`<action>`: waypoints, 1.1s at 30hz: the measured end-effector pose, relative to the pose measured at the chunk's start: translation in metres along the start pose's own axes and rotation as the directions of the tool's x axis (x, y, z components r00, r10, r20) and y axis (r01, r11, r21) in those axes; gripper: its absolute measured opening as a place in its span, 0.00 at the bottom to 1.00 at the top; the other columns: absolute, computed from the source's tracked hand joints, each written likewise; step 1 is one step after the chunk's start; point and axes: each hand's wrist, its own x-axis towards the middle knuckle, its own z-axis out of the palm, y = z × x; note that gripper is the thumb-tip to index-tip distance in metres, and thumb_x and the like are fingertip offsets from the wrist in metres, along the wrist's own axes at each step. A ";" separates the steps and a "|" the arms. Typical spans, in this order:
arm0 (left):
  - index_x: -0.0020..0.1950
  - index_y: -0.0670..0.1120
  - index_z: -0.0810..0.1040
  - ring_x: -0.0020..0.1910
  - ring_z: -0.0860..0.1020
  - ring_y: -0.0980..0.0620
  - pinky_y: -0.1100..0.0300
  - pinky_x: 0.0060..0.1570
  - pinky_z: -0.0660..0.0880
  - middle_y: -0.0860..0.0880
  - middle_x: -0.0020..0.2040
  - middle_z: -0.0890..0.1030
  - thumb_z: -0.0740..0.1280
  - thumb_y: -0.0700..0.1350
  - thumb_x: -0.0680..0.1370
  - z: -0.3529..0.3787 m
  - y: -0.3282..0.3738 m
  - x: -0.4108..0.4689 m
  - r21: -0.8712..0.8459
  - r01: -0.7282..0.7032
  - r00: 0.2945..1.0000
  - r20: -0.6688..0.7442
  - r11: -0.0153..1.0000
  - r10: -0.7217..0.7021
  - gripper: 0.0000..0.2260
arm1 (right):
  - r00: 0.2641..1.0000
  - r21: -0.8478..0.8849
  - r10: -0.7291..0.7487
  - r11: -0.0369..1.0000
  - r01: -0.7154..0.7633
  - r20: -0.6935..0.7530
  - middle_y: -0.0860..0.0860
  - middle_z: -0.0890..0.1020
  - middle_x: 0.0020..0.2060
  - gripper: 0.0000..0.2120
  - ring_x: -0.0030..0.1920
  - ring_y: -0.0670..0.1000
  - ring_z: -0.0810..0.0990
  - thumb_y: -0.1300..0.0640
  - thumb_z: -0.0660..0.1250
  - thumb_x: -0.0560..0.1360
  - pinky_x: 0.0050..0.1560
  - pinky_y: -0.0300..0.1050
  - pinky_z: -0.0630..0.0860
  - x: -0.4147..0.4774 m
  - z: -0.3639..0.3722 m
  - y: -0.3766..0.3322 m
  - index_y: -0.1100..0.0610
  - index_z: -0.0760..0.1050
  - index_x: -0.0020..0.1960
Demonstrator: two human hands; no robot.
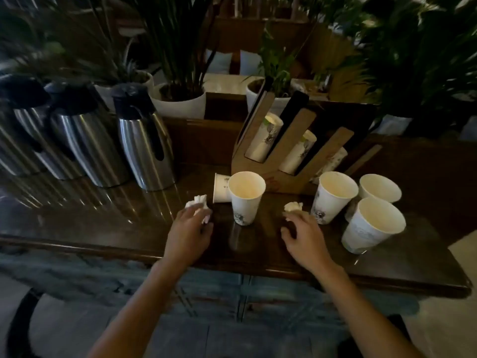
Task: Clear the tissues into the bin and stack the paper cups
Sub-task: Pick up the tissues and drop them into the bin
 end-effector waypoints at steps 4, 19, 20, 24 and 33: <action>0.78 0.50 0.62 0.76 0.62 0.39 0.40 0.70 0.69 0.45 0.79 0.62 0.70 0.43 0.76 0.000 -0.010 0.028 0.215 0.030 0.981 0.180 0.976 -0.070 0.31 | 0.997 -0.343 0.047 0.939 -0.025 0.058 0.58 0.52 0.80 0.30 0.78 0.63 0.51 0.54 0.66 0.79 0.75 0.57 0.56 0.036 0.008 -0.009 0.52 0.61 0.79; 0.56 0.49 0.85 0.52 0.80 0.44 0.56 0.45 0.79 0.44 0.57 0.83 0.75 0.36 0.71 -0.005 -0.033 0.014 0.137 -0.205 0.936 0.316 0.969 0.153 0.15 | 0.962 -0.218 0.271 0.940 -0.264 0.006 0.59 0.69 0.64 0.12 0.57 0.61 0.77 0.55 0.69 0.79 0.58 0.51 0.75 0.055 0.017 -0.012 0.59 0.79 0.60; 0.55 0.49 0.85 0.51 0.80 0.43 0.56 0.45 0.79 0.44 0.57 0.83 0.76 0.35 0.71 -0.005 -0.028 0.010 0.118 -0.218 0.929 0.329 0.969 0.169 0.15 | 0.961 -0.198 0.278 0.942 -0.270 0.010 0.59 0.70 0.63 0.12 0.57 0.61 0.77 0.56 0.70 0.78 0.58 0.51 0.75 0.050 0.014 -0.013 0.58 0.80 0.60; 0.53 0.50 0.86 0.51 0.81 0.46 0.59 0.44 0.76 0.47 0.56 0.84 0.77 0.33 0.68 -0.002 0.006 -0.009 -0.012 -0.272 0.885 0.390 0.962 0.255 0.18 | 0.971 -0.156 0.228 0.964 -0.216 0.065 0.55 0.78 0.52 0.07 0.51 0.57 0.79 0.55 0.71 0.77 0.47 0.47 0.74 0.007 0.002 -0.017 0.53 0.79 0.54; 0.53 0.48 0.86 0.53 0.81 0.49 0.56 0.52 0.79 0.50 0.55 0.83 0.70 0.34 0.72 0.086 0.151 -0.030 -0.369 -0.393 0.718 0.449 0.842 0.532 0.13 | 0.937 0.001 0.346 0.938 -0.347 0.052 0.53 0.83 0.44 0.05 0.46 0.56 0.82 0.62 0.71 0.74 0.44 0.48 0.77 -0.130 -0.058 0.060 0.54 0.81 0.49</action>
